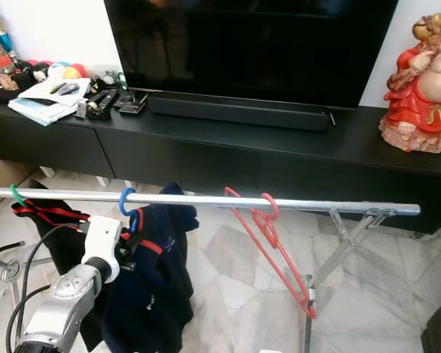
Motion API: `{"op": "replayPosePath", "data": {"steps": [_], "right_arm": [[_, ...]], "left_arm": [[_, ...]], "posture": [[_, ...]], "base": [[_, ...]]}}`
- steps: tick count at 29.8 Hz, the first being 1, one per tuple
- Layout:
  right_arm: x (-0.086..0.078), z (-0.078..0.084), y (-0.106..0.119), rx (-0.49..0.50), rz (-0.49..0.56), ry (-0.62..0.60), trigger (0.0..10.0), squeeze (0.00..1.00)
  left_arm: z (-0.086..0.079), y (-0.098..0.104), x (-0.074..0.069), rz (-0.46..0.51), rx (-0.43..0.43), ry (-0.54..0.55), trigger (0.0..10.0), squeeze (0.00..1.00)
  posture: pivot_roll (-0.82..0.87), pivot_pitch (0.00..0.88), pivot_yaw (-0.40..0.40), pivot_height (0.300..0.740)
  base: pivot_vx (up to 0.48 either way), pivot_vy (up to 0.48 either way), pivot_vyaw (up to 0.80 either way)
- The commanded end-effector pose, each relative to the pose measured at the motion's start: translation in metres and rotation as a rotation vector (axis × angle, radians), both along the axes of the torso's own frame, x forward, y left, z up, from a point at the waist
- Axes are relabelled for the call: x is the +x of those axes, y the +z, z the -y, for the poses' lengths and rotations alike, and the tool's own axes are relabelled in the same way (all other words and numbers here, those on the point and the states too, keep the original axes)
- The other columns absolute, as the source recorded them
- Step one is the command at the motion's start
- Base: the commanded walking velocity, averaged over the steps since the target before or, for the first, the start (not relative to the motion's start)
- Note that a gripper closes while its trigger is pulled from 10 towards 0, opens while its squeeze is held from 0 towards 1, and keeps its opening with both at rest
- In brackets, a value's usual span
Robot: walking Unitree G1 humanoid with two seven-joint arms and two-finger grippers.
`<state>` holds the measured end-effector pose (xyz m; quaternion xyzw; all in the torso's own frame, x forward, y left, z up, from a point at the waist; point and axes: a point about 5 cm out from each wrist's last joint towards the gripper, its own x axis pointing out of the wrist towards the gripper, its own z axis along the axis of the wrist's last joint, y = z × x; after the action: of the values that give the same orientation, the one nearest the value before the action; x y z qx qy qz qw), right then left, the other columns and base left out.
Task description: Hang hanger
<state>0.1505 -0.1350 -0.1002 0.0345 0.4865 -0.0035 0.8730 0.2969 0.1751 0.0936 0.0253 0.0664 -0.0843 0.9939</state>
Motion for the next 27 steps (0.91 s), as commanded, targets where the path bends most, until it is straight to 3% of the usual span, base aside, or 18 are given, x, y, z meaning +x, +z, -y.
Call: {"op": "replayPosePath", "data": {"steps": [1,6,11,12,13,14,18,20,23,24,27], "right_arm": [[-0.013,-0.011,-0.005,0.017,-0.053,0.01,10.0,0.0],[-0.009,0.001,-0.004,0.005,-0.047,0.004,10.0,0.0],[-0.007,0.008,-0.003,-0.003,-0.043,-0.002,10.0,0.0],[-0.007,0.012,-0.003,-0.007,-0.044,-0.003,10.0,0.0],[-0.007,0.012,-0.003,-0.007,-0.044,-0.003,10.0,0.0],[-0.01,0.018,-0.004,-0.012,-0.048,-0.006,10.0,0.0],[-0.018,0.034,-0.006,-0.022,-0.06,-0.014,10.0,0.0],[-0.025,0.05,-0.006,-0.033,-0.071,-0.026,10.0,0.0],[-0.03,0.065,-0.006,-0.043,-0.079,-0.038,10.0,0.0],[-0.034,0.075,-0.005,-0.051,-0.086,-0.046,10.0,0.0],[-0.037,0.085,-0.004,-0.061,-0.095,-0.056,10.0,0.0]], "left_arm": [[-0.002,0.006,-0.004,0.034,-0.007,0.006,10.0,1.0],[-0.001,0.015,-0.018,0.092,-0.026,0.006,10.0,1.0],[-0.008,0.022,-0.039,0.15,0.046,0.003,10.0,1.0],[-0.02,0.022,-0.05,0.161,0.115,0.033,10.0,0.47],[-0.02,0.022,-0.05,0.161,0.115,0.033,10.0,0.47],[-0.031,0.018,-0.061,0.148,0.169,0.066,10.0,0.0],[-0.054,0.004,-0.083,0.097,0.266,0.16,10.0,0.0],[-0.079,-0.015,-0.102,0.02,0.328,0.298,10.0,0.0],[-0.095,-0.035,-0.116,-0.068,0.351,0.382,10.0,0.0],[-0.102,-0.052,-0.126,-0.149,0.36,0.416,10.0,0.0],[-0.111,-0.076,-0.138,-0.261,0.326,0.482,10.0,0.0]], "posture": [[-0.07,0.06,0.077,0.74],[-0.06,0.041,0.08,0.74],[-0.06,0.027,0.081,0.74],[-0.05,0.022,0.083,0.74],[-0.05,0.022,0.083,0.74],[-0.05,0.016,0.085,0.74],[-0.04,0.0,0.088,0.74],[-0.03,0.0,0.086,0.74],[-0.02,0.0,0.083,0.74],[-0.03,0.0,0.078,0.74],[-0.03,0.0,0.071,0.74]], "base": [[0.0,0.0,0.0],[0.0,0.0,0.0],[0.0,0.0,0.0],[0.0,0.0,0.0],[0.0,0.0,0.0],[0.0,0.0,0.0],[0.0,0.0,0.0],[0.0,0.0,0.0],[0.0,0.0,0.0],[0.0,0.0,0.0],[0.0,0.0,0.0]]}}
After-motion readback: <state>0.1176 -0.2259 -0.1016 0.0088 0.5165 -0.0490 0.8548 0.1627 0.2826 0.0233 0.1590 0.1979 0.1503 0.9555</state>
